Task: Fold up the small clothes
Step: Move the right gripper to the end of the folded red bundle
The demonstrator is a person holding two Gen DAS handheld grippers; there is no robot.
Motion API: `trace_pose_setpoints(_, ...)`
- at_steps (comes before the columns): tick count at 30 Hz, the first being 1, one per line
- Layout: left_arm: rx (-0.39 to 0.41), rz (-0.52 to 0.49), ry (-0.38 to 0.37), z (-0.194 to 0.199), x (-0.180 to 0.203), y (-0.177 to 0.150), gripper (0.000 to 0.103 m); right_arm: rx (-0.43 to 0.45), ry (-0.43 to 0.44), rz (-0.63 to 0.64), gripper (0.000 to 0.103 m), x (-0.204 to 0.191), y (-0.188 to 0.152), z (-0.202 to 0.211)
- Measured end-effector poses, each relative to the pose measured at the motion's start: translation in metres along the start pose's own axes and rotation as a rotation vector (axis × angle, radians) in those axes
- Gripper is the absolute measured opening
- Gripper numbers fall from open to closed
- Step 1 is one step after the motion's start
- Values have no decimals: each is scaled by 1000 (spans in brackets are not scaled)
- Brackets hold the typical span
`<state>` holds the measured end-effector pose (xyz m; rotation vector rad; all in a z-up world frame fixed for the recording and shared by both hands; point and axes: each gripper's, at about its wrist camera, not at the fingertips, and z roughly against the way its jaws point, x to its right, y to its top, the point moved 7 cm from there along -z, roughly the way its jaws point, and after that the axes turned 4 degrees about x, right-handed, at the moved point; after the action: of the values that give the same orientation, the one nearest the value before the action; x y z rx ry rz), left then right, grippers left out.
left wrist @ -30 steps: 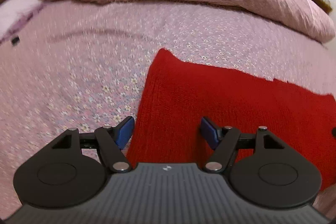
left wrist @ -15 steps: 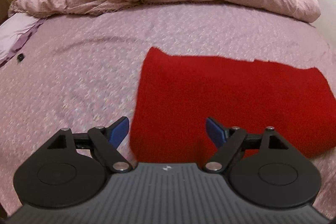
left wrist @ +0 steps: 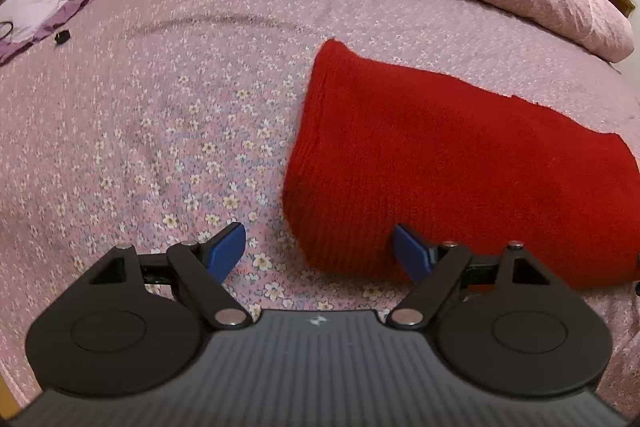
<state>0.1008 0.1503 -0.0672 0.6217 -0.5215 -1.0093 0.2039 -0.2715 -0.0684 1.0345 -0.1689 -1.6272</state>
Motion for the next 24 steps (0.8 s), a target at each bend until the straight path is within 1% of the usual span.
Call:
trace_pose_setpoints(2,-9,16,0,-4,-2,-3,85,10,11,-25,74,-2,0,-3)
trace_pose_setpoints(7,-14,30,2,-8,-2,-4,85,31,31,-107,73,1,0,-14)
trace_pose_setpoints(8,-14,31,2,-8,-2,-4,85,37,32,-113,75,1,-1,-15)
trace_pose_setpoints(11,-18,43,3,-10,-4,-5,88,53,42,-98,81,-2,-4,-17)
trace_pose_setpoints(14,-21,53,2,-11,-5,-6,88,65,37,-50,82,-6,-8,-18)
trace_pose_setpoints(16,-21,53,2,-11,-5,-6,88,63,39,-45,82,-7,-8,-19)
trace_pose_setpoints(17,-22,53,2,-11,-5,-6,88,53,51,-58,82,-8,-7,-19)
trace_pose_setpoints(19,-24,54,3,-11,-5,-6,89,19,116,-88,82,-15,-6,-20)
trace_pose_setpoints(20,-25,56,3,-11,-5,-6,89,20,128,-99,82,-18,-5,-21)
trace_pose_setpoints(23,-28,61,2,-11,-6,-7,89,36,94,-163,82,-14,-5,-29)
trace_pose_setpoints(24,-29,62,2,-11,-6,-7,89,50,100,-196,82,-12,-4,-30)
